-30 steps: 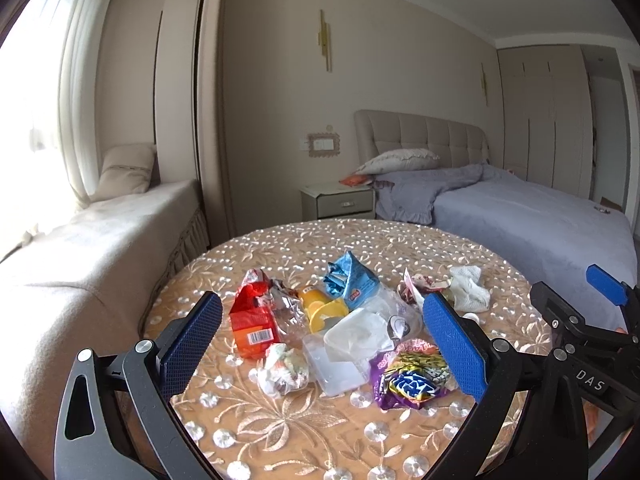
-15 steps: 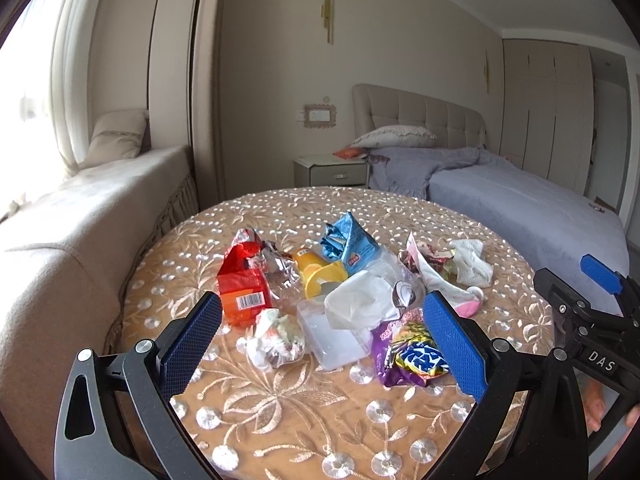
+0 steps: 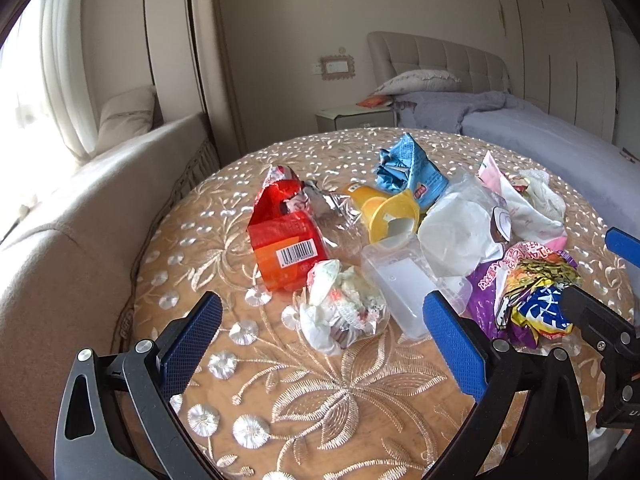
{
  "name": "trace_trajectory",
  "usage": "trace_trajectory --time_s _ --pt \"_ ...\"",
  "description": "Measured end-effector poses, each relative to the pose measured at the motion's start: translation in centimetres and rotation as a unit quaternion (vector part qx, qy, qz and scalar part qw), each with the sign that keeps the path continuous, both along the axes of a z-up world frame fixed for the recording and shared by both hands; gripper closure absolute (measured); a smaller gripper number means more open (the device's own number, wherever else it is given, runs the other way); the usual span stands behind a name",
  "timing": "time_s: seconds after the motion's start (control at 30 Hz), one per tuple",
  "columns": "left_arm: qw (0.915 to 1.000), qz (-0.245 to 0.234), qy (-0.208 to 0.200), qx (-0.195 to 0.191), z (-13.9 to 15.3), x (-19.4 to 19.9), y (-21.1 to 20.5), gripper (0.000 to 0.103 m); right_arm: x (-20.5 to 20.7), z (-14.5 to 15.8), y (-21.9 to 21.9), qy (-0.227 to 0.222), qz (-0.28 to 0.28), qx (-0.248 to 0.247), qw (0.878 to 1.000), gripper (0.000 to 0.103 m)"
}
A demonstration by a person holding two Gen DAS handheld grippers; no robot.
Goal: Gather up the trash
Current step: 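Grasp the crumpled clear wrapper with the left tool while the right tool grasps the purple snack bag, then carry both items to the white bin and open both tools to drop them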
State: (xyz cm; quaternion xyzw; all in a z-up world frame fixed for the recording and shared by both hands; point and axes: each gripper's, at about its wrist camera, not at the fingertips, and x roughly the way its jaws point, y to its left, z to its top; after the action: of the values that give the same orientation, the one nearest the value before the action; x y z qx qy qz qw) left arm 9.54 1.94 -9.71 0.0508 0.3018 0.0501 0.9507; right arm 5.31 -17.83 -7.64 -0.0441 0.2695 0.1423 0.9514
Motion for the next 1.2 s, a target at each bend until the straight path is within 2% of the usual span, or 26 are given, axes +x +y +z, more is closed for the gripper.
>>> trace_trajectory --time_s 0.07,0.13,0.17,0.23,0.27,0.3,0.33,0.37,0.47,0.53,0.77,0.87,1.03,1.2 --pt "0.9999 -0.006 0.009 -0.011 -0.6 1.0 0.5 0.005 0.7 -0.5 0.6 0.014 0.005 -0.001 1.0 0.004" --pt "0.9997 -0.007 0.021 -0.013 -1.2 2.0 0.8 0.01 1.3 -0.8 1.1 0.024 0.008 -0.003 1.0 0.004" --pt "0.9995 -0.005 0.028 -0.011 -1.5 2.6 0.9 0.021 1.5 -0.9 1.3 0.028 0.009 -0.007 1.0 0.004" --pt "0.9988 -0.008 0.044 -0.021 -2.2 3.4 1.4 0.035 2.0 -1.1 1.5 0.03 0.008 -0.015 0.999 0.004" --pt "0.9982 -0.011 0.051 -0.028 -2.6 3.7 1.6 0.046 2.2 -1.2 1.6 0.031 0.008 -0.018 0.999 0.004" --pt "0.9977 -0.012 0.056 -0.036 -2.9 3.9 1.7 0.05 2.5 -1.4 1.7 0.035 0.01 -0.022 0.999 0.004" --pt "0.9975 -0.013 0.057 -0.039 -2.9 3.9 1.8 0.05 2.6 -1.6 1.7 0.038 0.011 -0.022 0.999 0.008" --pt "0.9977 -0.017 0.051 -0.041 -2.8 3.8 1.8 0.051 2.7 -1.8 1.7 0.042 0.013 -0.024 0.999 0.02" --pt "0.9979 -0.017 0.052 -0.034 -3.0 3.7 1.7 0.052 2.6 -1.9 1.7 0.034 0.014 -0.023 0.999 0.03" --pt "0.9979 -0.016 0.052 -0.036 -2.9 3.3 1.7 0.053 2.3 -1.8 1.7 0.031 0.019 -0.025 0.999 0.033" --pt "0.9992 -0.004 0.025 -0.032 -0.6 -0.2 1.4 0.053 0.2 -0.2 -0.4 0.011 0.018 -0.002 1.0 0.034" --pt "0.9993 -0.014 0.014 -0.032 0.5 -2.1 0.2 0.053 -1.2 0.7 -2.1 0.001 0.007 0.011 1.0 0.034" --pt "0.9965 -0.077 0.002 -0.033 2.0 -4.0 -4.1 0.053 -3.5 1.7 -6.2 -0.012 -0.023 0.028 0.999 0.034" --pt "0.9858 -0.165 0.002 -0.029 2.1 -4.7 -10.6 0.053 -6.6 2.4 -11.8 -0.031 -0.064 0.038 0.997 0.034"
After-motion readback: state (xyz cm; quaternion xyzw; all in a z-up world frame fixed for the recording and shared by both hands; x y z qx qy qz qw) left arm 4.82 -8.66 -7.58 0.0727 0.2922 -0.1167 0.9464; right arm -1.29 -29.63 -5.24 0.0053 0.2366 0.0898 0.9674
